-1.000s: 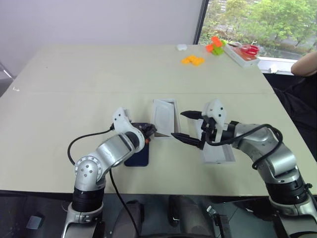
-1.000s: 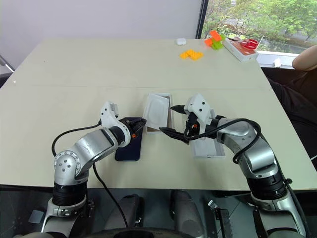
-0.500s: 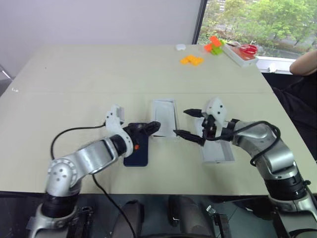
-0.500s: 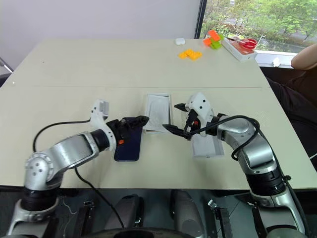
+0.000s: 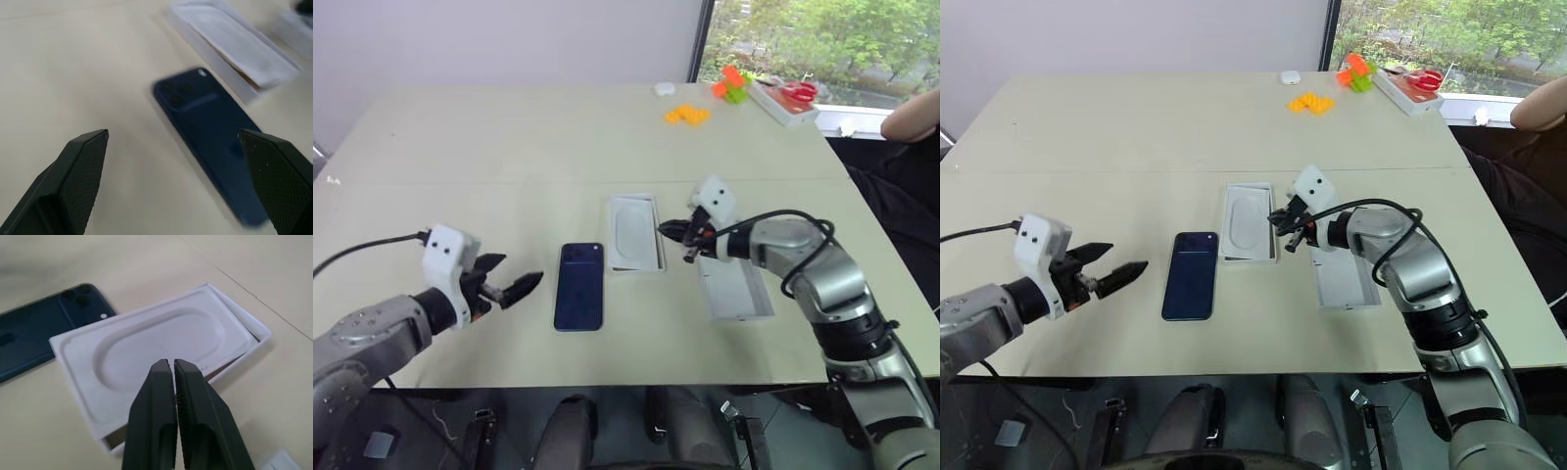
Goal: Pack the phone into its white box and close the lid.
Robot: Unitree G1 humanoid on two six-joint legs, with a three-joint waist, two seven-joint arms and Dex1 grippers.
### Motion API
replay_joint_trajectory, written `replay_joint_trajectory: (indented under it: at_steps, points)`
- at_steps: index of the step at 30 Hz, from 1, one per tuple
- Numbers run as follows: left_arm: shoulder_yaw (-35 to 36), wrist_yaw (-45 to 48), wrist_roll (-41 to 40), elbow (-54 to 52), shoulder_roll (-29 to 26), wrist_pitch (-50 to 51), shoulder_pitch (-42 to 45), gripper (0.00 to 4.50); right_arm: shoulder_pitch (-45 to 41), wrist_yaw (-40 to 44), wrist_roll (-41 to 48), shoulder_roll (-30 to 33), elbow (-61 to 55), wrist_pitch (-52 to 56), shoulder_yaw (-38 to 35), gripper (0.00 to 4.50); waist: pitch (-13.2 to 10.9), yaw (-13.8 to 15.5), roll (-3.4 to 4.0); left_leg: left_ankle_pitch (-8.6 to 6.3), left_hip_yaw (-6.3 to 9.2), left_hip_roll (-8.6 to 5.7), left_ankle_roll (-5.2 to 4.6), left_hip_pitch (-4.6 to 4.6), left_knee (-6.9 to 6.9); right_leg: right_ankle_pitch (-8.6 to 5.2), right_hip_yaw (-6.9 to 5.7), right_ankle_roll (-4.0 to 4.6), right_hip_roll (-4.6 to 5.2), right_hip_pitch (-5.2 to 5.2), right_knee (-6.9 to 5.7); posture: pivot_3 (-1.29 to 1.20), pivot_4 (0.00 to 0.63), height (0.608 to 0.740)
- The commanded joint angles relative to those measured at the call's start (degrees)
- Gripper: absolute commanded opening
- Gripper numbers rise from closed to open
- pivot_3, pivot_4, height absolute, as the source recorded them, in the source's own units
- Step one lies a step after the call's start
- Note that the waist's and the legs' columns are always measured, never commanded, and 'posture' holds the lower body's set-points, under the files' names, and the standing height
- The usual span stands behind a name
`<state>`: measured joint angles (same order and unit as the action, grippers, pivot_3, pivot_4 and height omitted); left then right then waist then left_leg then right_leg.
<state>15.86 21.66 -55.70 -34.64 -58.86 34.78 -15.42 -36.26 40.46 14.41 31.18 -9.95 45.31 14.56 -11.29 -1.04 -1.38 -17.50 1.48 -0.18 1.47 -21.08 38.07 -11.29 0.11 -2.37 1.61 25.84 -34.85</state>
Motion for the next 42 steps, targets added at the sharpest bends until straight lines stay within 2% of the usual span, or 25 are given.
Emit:
replay_joint_trajectory:
  at_steps: [1,3,10,16,26,32,42]
  points:
    - [0.7,10.8,6.7,-3.4,-0.1,-5.3,-3.1,4.50,-3.4,-2.1,-4.4,-1.6,-0.5,1.8,5.0,0.04,0.0,0.1,0.00,0.00,-0.01,0.00,0.00,-0.21,0.00,0.08,0.01,0.12,0.02,0.24,-0.07,0.00,0.150,0.740]
    - [0.5,12.7,7.6,-3.7,1.6,-6.0,-3.0,4.50,-4.3,-2.7,-5.2,-3.1,0.6,1.9,5.7,0.04,0.0,0.4,0.00,0.01,0.02,-0.01,0.00,-0.46,0.02,0.10,0.01,0.12,0.01,0.57,-0.16,0.00,0.150,0.740]
    - [-0.5,15.5,10.4,-5.2,6.4,-6.0,-2.4,4.50,-8.7,-5.1,-7.4,-8.8,8.9,8.0,7.5,0.04,0.0,0.0,0.00,0.01,0.03,0.04,-0.01,-0.38,0.06,0.12,0.04,0.09,0.04,0.52,-0.25,0.00,0.150,0.740]
    - [-0.7,15.4,12.2,-5.3,8.7,-5.0,-1.6,4.50,-9.8,-4.5,-11.2,-7.9,11.3,6.5,11.2,0.04,0.0,-0.1,0.00,0.01,0.04,0.04,-0.02,-0.37,0.06,0.22,0.00,-0.09,-0.03,0.52,-0.30,0.00,0.150,0.740]
    - [-0.7,14.9,12.9,-6.0,11.3,-3.0,-0.4,4.50,-10.2,-7.0,-16.5,-9.0,14.5,2.2,11.0,0.04,0.0,0.0,-0.01,0.01,0.04,0.03,-0.02,-0.33,0.12,0.26,0.00,-0.11,-0.04,0.49,-0.37,0.00,0.150,0.740]
    - [-0.5,14.8,12.9,-6.2,12.2,-1.9,0.1,4.50,-9.1,-5.4,-16.4,-9.0,12.1,0.9,10.1,0.04,0.0,-0.1,-0.01,0.01,0.05,0.04,-0.02,-0.33,0.12,0.27,0.00,-0.12,-0.03,0.49,-0.38,0.00,0.150,0.740]
    - [4.0,10.5,10.2,-4.6,14.7,2.1,1.4,4.50,-1.9,2.7,-9.1,-6.2,-2.7,-6.1,4.4,0.04,0.0,0.1,-0.01,0.01,0.18,0.07,-0.02,-0.29,0.15,0.28,-0.02,-0.14,-0.04,0.43,-0.41,0.00,0.150,0.740]
